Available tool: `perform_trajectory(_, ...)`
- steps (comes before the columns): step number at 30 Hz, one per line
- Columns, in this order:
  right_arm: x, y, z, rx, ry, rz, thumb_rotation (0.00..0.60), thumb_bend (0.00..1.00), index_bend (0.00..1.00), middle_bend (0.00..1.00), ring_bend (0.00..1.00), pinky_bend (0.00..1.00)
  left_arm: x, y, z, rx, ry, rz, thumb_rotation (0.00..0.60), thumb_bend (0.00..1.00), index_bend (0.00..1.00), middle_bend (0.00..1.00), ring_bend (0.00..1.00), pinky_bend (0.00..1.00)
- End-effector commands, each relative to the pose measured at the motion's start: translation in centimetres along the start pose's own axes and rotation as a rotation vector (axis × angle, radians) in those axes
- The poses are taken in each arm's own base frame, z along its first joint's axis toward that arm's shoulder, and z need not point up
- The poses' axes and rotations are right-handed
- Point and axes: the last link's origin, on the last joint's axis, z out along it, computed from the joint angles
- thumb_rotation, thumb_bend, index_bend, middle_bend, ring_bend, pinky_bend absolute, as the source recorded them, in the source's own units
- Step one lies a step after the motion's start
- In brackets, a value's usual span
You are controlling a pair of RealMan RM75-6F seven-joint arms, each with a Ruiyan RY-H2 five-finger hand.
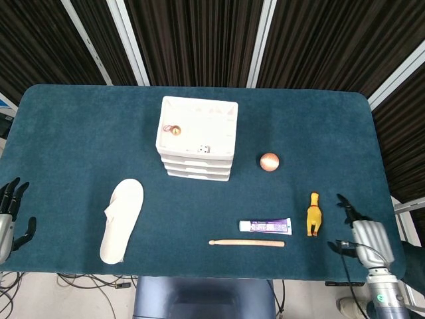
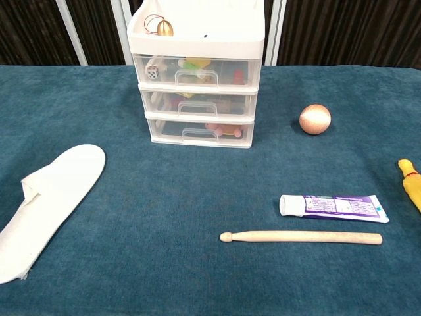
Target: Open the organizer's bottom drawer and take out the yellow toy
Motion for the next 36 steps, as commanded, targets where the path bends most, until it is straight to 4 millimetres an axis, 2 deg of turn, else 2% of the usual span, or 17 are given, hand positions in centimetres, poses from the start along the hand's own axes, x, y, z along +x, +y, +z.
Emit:
perform_trajectory(1,-2.7,-1.3,2.1,0.001,-0.133,0.161,0.600,0.26,0.07,0.45,0.68,0.76,0.0,-0.1,0.0,0.003,-0.002,-0.002,0.600,0.46,0.05,0.00,0.00,0.00)
perform_trajectory(4,-4.0,-2.4,3.9,-0.006,-0.201,0.187,0.600,0.26,0.07,0.48,0.72,0.79,0.0,-0.1,0.1,0.006,-0.006,-0.007,0.600,0.46,0.05,0.00,0.00,0.00)
perform_trajectory(8,-5.6,-5.2,5.4,0.035,-0.241,0.244,0.600,0.26,0.07,0.53,0.76,0.82,0.0,-0.2,0.1,0.006,-0.011,-0.012,0.600,0.46,0.05,0.00,0.00,0.00)
perform_trajectory(16,-9.3,-11.1,6.8,0.143,-0.401,0.395,0.600,0.28,0.07,0.55,0.78,0.83,0.1,-0.4,0.2,0.011,-0.019,-0.024,0.600,0.46,0.05,0.00,0.00,0.00)
perform_trajectory(29,-13.1,-18.7,9.7,0.252,-0.422,0.465,0.600,0.35,0.07,0.61,0.81,0.85,0.1,-0.5,0.3,0.014,-0.029,-0.040,0.600,0.46,0.05,0.00,0.00,0.00)
perform_trajectory(34,-14.0,-20.9,10.8,0.272,-0.411,0.474,0.600,0.38,0.07,0.73,0.94,0.95,0.1,-0.6,0.4,0.020,-0.032,-0.048,0.600,0.46,0.05,0.00,0.00,0.00)
perform_trajectory(36,-14.1,-21.7,11.4,0.274,-0.397,0.477,0.600,0.40,0.07,0.75,0.96,0.97,0.2,-0.7,0.5,0.024,-0.031,-0.052,0.600,0.46,0.05,0.00,0.00,0.00)
